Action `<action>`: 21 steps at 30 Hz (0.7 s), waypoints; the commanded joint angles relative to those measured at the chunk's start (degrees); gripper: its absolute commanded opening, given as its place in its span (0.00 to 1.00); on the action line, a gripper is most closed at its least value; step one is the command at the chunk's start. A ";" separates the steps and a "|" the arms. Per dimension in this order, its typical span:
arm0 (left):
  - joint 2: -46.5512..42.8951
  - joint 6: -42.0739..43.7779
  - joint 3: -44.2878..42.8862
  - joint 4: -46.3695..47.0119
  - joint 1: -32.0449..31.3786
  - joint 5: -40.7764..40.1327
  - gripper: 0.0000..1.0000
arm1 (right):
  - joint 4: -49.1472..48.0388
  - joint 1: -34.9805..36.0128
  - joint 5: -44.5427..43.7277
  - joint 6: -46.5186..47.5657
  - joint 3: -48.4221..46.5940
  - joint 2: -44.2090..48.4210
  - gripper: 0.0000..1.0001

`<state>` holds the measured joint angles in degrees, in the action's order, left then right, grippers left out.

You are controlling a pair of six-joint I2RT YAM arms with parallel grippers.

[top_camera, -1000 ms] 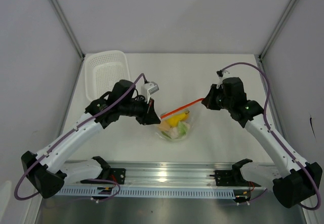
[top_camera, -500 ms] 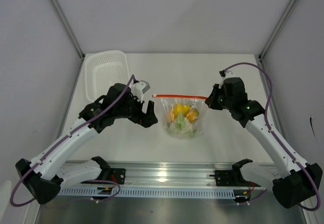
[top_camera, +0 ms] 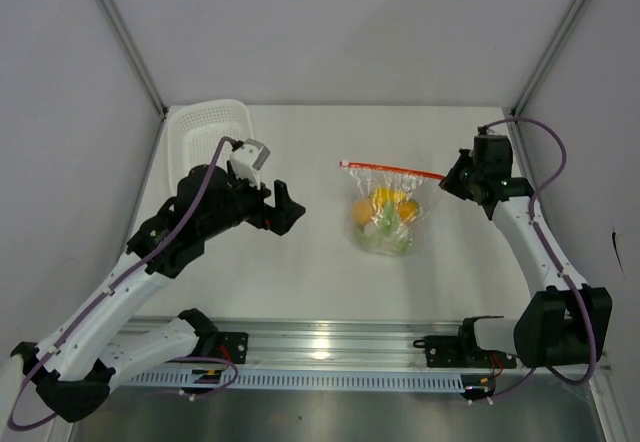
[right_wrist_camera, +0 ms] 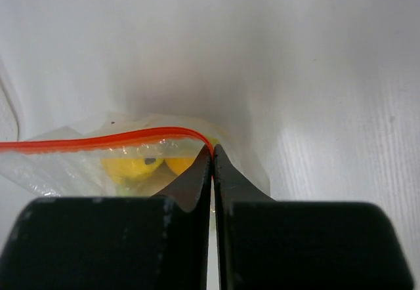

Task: Place the food in the zip-top bag and seal the zipper
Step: Place the zipper food storage bag at the center of the board.

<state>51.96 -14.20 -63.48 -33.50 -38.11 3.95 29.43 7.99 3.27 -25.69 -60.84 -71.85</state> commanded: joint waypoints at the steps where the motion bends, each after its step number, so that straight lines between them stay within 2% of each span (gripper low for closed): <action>1: -0.28 -1.71 2.92 3.61 0.14 2.65 1.00 | -4.64 -5.96 -0.27 -3.05 -2.00 -3.28 0.00; 8: -0.20 -3.64 5.39 6.68 0.14 8.09 1.00 | -7.80 -16.06 -1.33 -1.64 -1.65 -9.18 0.00; 12: -0.55 -6.02 6.97 10.54 0.14 11.86 1.00 | -7.55 -18.10 -1.16 -1.12 -3.23 -12.87 0.02; 13: -0.37 -6.28 7.23 11.43 0.14 13.88 0.99 | -7.55 -18.10 -1.42 -1.03 -3.76 -13.57 0.09; 14: -0.20 -6.37 6.97 11.44 0.14 14.59 0.99 | -7.20 -18.10 -1.68 -0.94 -3.93 -13.66 0.32; 17: -0.02 -7.07 7.67 11.44 0.14 15.39 1.00 | -6.58 -17.84 -2.12 -0.41 -4.11 -12.88 0.53; 18: -0.02 -7.25 7.85 11.61 0.14 15.65 1.00 | -6.06 -17.66 -2.47 0.20 -4.20 -12.52 0.57; 19: -0.02 -7.77 8.11 11.78 0.14 15.92 0.99 | -4.66 -17.40 -3.00 0.55 -4.64 -12.17 0.70; 20: 0.07 -8.04 8.72 12.48 0.14 16.70 0.99 | -3.78 -16.52 -3.26 0.90 -4.99 -11.12 0.74; 21: 0.07 -8.65 9.34 12.92 0.14 17.14 0.99 | -2.81 -15.91 -6.40 1.60 -5.17 -10.42 0.86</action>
<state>52.10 -20.53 -55.51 -24.03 -38.11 17.74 24.95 -9.30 1.41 -26.11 -62.81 -85.45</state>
